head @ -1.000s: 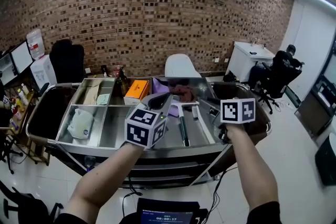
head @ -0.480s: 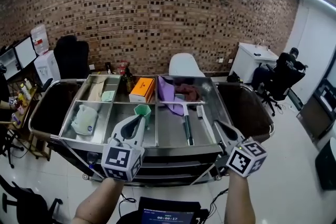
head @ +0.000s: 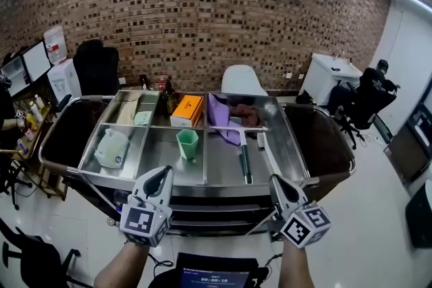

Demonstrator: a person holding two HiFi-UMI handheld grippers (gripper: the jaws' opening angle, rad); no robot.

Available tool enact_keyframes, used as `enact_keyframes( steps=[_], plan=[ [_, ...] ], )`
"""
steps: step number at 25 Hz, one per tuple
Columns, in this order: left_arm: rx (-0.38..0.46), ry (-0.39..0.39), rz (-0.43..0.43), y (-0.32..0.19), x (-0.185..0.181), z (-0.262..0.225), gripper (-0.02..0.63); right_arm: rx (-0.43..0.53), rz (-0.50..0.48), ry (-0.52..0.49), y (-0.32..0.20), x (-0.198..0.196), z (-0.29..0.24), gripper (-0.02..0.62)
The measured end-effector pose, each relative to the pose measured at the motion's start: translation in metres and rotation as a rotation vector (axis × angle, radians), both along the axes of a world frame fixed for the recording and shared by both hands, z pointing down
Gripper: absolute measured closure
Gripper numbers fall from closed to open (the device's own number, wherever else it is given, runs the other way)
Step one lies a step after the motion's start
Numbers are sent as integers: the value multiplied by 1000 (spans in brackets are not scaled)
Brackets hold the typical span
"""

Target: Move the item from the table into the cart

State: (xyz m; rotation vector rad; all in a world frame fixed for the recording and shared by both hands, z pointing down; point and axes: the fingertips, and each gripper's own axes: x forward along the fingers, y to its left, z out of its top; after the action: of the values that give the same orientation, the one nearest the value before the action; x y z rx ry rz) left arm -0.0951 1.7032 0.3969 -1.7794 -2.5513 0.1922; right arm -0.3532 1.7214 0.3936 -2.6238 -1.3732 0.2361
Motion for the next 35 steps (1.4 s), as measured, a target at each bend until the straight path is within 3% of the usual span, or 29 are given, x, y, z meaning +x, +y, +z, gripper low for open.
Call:
enact_keyframes(
  steps=[8,28,35],
  plan=[
    [17,-12,19,-7,-8,4,591,-2,18,24,-12,-4,10,591],
    [79,-43,39,-18,-30,33,592,13,34,-30,-23,3,34,591],
    [96,-22,45,-16,-35,41,592,16,37,-48,-24,4,40,591]
  ],
)
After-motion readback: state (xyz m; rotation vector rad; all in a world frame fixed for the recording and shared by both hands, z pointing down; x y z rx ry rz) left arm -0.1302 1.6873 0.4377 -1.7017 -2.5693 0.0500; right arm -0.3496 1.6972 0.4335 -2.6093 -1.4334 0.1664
